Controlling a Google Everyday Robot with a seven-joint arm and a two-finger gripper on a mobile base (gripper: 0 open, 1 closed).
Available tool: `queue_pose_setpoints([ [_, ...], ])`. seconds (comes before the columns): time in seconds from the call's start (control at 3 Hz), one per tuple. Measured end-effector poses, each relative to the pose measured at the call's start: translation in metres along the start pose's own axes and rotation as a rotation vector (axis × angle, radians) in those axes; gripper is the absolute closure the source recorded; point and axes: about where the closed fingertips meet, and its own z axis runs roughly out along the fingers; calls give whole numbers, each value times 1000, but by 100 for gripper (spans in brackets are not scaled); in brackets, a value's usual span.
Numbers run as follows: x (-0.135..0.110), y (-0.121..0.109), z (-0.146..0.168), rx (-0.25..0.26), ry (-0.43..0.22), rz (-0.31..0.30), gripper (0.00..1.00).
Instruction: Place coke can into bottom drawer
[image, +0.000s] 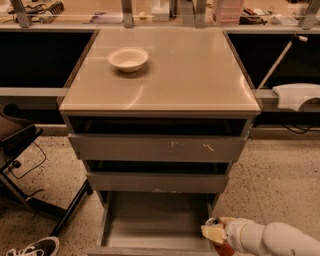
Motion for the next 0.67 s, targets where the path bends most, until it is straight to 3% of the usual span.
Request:
queue_pose_setpoints([
  [0.33,2,-2,5,-11,-2,18,100],
  [0.67,-15,-3,37,-64,-64,31,100],
])
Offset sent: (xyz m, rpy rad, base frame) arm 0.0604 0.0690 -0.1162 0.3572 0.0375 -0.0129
